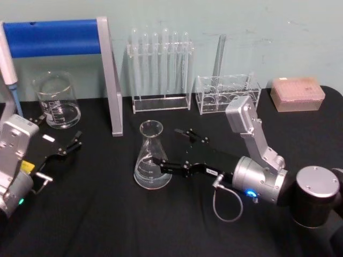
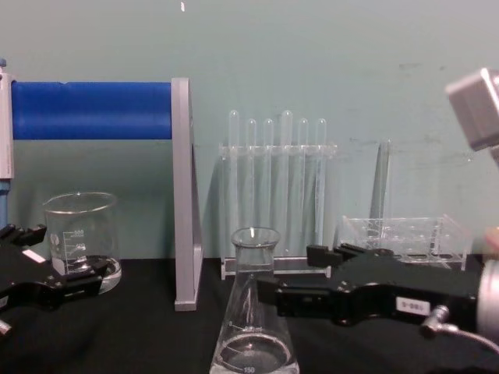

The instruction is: Grasp the erlenmeyer flask with one hand, shake it three times, then place it back.

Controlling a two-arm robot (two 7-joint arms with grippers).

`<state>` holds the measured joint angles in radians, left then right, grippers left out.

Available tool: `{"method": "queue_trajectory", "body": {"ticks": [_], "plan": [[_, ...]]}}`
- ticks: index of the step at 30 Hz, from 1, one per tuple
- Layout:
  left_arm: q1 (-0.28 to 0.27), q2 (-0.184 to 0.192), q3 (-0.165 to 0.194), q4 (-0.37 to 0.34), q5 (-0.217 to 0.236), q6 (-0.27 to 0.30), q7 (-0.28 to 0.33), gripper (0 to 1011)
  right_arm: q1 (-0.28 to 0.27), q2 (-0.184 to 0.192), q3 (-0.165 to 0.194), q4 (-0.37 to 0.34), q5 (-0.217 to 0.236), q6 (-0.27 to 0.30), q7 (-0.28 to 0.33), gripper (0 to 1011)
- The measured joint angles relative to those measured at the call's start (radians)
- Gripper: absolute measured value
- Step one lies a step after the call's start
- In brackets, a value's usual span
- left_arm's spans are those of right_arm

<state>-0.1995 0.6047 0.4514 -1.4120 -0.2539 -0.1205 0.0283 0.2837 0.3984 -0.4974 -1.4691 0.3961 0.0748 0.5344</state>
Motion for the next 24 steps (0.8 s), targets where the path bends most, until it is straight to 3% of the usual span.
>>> {"method": "queue_trajectory", "body": {"ticks": [7, 13, 20, 23, 24], "plan": [[0.000, 0.000, 0.000, 0.000, 0.000, 0.000, 0.000, 1001, -0.026, 0.054, 0.004, -0.064, 0.018, 0.032, 0.000, 1000], [0.000, 0.000, 0.000, 0.000, 0.000, 0.000, 0.000, 1001, -0.043, 0.079, 0.022, -0.089, 0.026, 0.044, -0.026, 1000], [0.000, 0.000, 0.000, 0.000, 0.000, 0.000, 0.000, 1001, -0.069, 0.089, 0.072, -0.110, 0.011, 0.043, -0.115, 1000], [0.000, 0.000, 0.000, 0.000, 0.000, 0.000, 0.000, 1001, -0.076, 0.076, 0.103, -0.107, -0.034, 0.027, -0.194, 1000], [0.000, 0.000, 0.000, 0.000, 0.000, 0.000, 0.000, 1001, -0.076, 0.076, 0.103, -0.107, -0.034, 0.027, -0.194, 1000]]}}
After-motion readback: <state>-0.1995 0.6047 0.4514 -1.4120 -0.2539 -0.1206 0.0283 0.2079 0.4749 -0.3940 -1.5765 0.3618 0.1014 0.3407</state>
